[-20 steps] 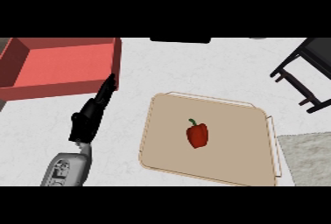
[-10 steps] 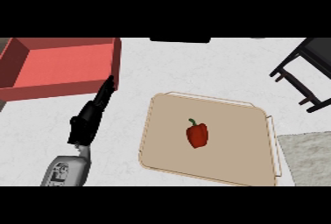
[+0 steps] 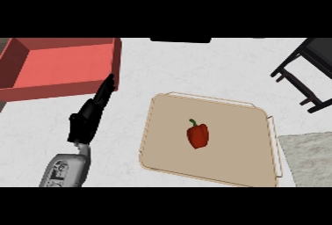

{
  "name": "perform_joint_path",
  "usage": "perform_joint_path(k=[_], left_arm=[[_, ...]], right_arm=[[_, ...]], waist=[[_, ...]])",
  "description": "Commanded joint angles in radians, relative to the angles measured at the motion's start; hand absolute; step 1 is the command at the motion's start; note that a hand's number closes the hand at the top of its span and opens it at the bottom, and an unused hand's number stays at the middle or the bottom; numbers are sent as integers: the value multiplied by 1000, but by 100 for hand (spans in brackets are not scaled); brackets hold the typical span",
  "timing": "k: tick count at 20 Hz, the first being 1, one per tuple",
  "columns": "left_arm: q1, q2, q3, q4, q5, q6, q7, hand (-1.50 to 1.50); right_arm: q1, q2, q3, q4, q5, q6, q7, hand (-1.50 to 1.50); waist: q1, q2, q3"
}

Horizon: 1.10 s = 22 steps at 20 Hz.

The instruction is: Pick the squash from the tray and place it in the tiered shelf

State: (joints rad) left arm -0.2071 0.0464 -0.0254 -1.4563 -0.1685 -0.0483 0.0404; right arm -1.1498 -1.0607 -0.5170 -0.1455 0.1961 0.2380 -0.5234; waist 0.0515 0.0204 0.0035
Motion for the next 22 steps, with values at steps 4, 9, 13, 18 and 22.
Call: perform_joint_path(k=[4, 9, 13, 18, 22], left_arm=[[22, -6, -16, -18, -5, -2, -1, 0], [-5, -5, -3, -10, 1, 2, 2, 0], [-21, 2, 18, 3, 5, 10, 4, 0], [18, -3, 2, -18, 3, 5, -10, 0], [13, 6, 20, -2, 5, 10, -16, 0]], right_arm=[[-83, -133, -127, 43, -122, 23, 200, -150], [-26, -237, -136, 67, -127, 51, 301, -150], [71, -291, -120, 97, -110, 146, 328, -150], [140, -341, -94, 88, -84, 213, 323, -150], [210, -361, -84, 82, -73, 293, 251, -150]], waist=[[8, -1, 0], [0, 5, 3], [-18, 10, 7], [-12, 12, 11], [-35, 13, 14]])
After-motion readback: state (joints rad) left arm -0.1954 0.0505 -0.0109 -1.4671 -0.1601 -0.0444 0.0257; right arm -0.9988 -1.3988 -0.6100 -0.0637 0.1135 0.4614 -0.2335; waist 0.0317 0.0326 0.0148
